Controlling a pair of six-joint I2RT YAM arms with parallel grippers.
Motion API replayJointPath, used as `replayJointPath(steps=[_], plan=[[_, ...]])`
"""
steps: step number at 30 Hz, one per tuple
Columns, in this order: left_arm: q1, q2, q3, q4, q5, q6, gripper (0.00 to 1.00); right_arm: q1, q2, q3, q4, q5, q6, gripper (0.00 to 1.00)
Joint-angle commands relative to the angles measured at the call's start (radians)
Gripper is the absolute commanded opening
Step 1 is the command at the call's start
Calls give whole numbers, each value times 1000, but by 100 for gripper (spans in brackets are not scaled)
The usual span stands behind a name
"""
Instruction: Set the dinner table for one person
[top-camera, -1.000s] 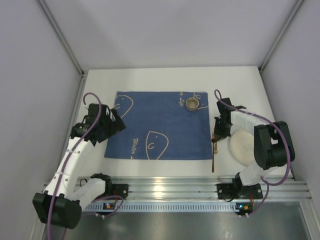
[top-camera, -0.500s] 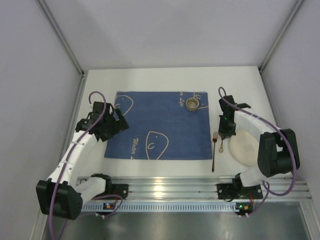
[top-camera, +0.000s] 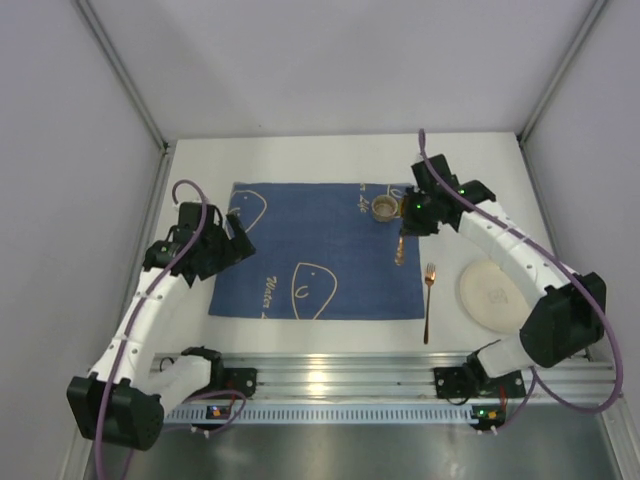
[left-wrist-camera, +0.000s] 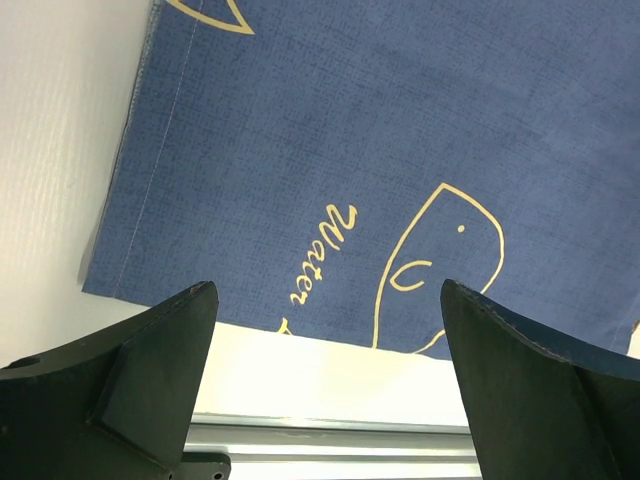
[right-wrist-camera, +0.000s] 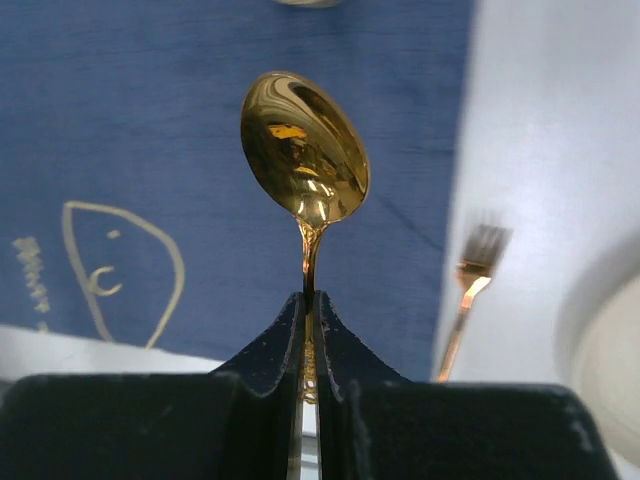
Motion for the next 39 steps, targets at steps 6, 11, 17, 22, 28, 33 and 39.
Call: replayJointPath(steps=[6,11,17,22,28,33,39], plan=[[-4,-175,-12,-73,-29,-6,98,178,314,133,107,-110,80,0],[-4,-250,-32,-126,-58,-21,98,196,430,136,110,-62,87,0],[-4,-329,-40,-174,-77,-37,98,195,465,97,134,-18,87,0],[-4,-349,-38,-192,-83,-40,99,195,421,42,145,-26,110,45],[-4,-343,-29,-183,-64,-31,98,170,209,-71,64,80,132,60],[-4,-312,-53,-134,6,-20,98,54,-36,-307,64,89,159,55],[-4,-289,-77,-90,51,-29,99,-60,-70,-433,88,91,149,40]])
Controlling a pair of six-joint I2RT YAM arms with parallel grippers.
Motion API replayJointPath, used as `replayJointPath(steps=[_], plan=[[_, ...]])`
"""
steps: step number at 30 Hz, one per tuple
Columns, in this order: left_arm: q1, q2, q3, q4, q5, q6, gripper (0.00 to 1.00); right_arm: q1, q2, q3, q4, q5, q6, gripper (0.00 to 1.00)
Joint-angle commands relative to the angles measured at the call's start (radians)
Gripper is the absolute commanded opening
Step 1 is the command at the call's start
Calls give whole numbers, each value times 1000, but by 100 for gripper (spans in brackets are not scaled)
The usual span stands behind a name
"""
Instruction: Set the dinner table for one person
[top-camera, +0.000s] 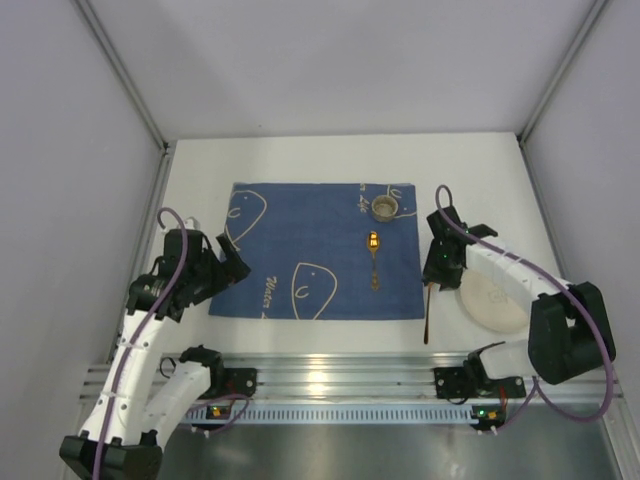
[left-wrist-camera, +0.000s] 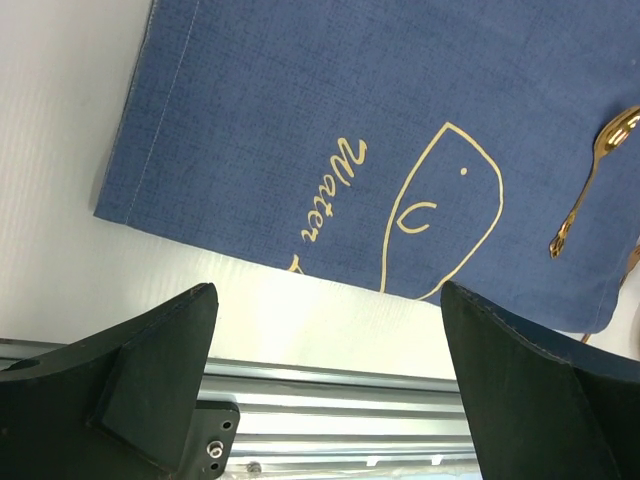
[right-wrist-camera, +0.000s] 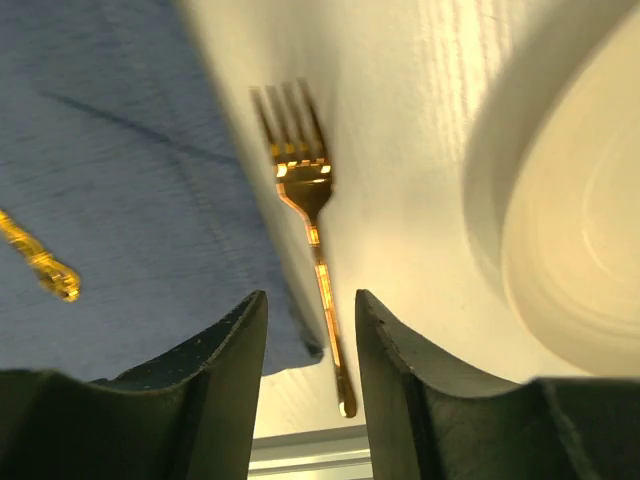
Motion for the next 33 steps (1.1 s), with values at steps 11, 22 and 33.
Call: replayJointPath(steps=[11,22,33], plan=[[-4,-11,35,5,-29,27,98,-67,136,-41,93,8,-37,30],[-4,-50,0,-16,-44,19,99,-67,154,-63,137,-32,-63,30],[-4,-22,9,1,-44,30,98,-44,229,-24,110,89,-98,27]])
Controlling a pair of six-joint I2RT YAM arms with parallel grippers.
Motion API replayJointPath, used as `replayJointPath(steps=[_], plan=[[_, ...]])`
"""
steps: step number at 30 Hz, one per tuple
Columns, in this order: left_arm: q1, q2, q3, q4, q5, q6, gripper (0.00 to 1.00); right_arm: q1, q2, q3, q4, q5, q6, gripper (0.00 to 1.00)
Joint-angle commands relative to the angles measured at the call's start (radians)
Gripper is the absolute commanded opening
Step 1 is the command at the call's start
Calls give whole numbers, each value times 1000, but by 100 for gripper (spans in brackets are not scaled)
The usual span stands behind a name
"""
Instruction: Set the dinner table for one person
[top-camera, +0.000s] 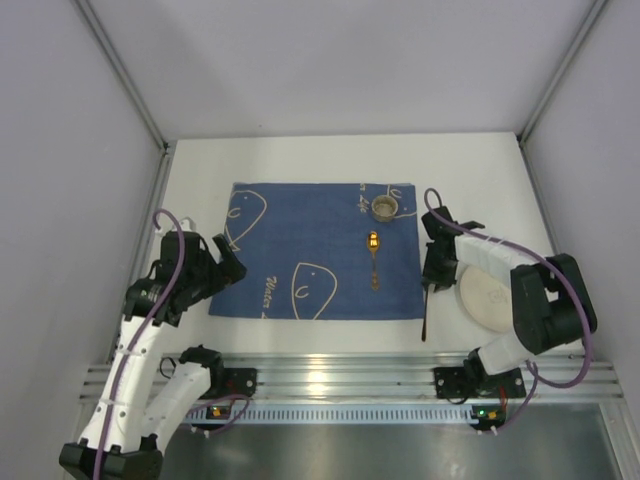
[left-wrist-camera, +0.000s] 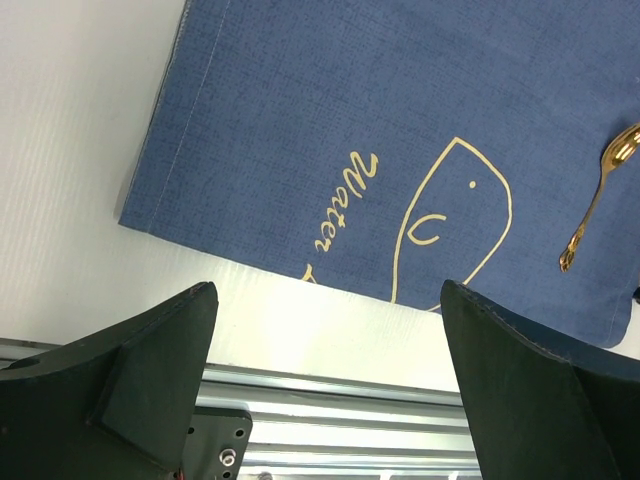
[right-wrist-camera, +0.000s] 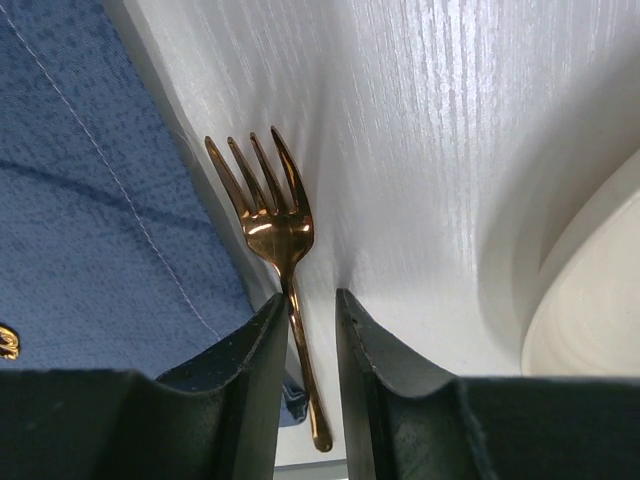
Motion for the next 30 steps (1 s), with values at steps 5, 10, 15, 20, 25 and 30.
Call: replayJointPath(steps=[5,10,15,20,25,30], plan=[[-4,1,2,8,-5,9,98,8,105,-18,64,69,-27,21],[-4,3,15,5,-15,10,98,13,141,-34,103,48,-21,15],[-4,19,27,8,-2,18,99,14,159,-12,99,63,-35,11],[-4,48,27,48,34,19,99,11,156,-11,90,64,-38,0],[-4,105,33,113,146,30,99,8,53,29,6,115,-47,0],[-7,153,41,228,281,30,99,9,-52,179,-139,207,-64,0]])
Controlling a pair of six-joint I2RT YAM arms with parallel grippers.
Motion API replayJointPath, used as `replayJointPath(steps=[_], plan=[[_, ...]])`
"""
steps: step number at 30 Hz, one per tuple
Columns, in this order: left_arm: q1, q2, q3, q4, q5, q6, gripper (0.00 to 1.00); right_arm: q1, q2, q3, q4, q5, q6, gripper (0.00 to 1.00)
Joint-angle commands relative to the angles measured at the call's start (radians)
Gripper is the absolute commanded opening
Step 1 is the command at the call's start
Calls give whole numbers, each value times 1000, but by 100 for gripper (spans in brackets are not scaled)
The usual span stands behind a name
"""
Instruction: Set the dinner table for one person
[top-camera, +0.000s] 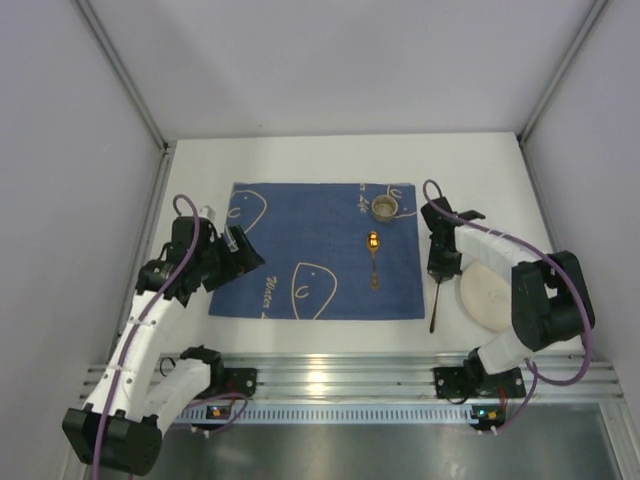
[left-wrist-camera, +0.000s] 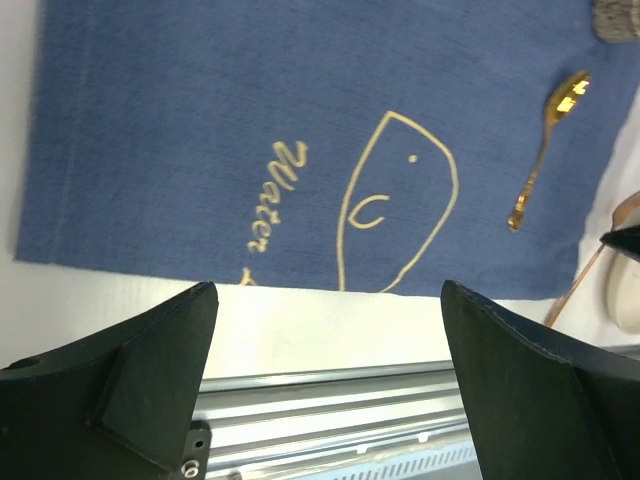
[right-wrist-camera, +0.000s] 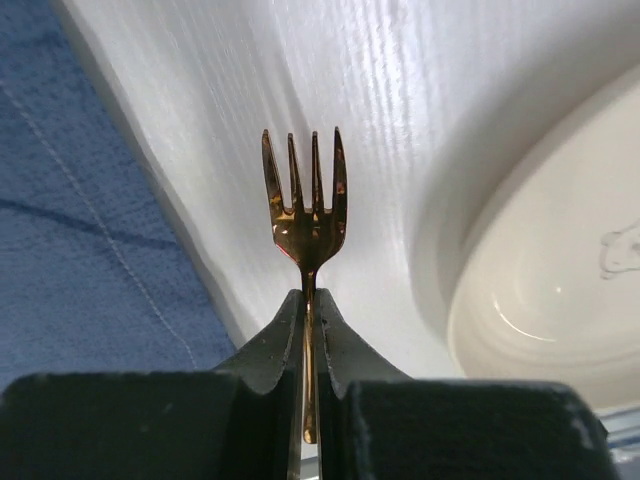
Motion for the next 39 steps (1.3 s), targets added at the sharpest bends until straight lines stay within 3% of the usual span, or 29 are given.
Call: replayJointPath(steps=[1,6,12,19,34,39], plan=[[-14,27,44,142,138,15,99,1,-102,133,-109,108,-23,0],[-95,141,88,214,152,-18,95,15,-182,317,-199,1,-9,0],[-343,328,223,320,90,-51,80,112,-142,543,-247,-140,57,0],[-550,500,335,453,96,-73,78,239,-91,699,-278,-226,132,0],[-666,691,419,594,174,-82,68,325,-110,692,-235,-234,173,0],[-661,642,470,431,-2,-38,68,321,-105,683,-258,-217,152,0]])
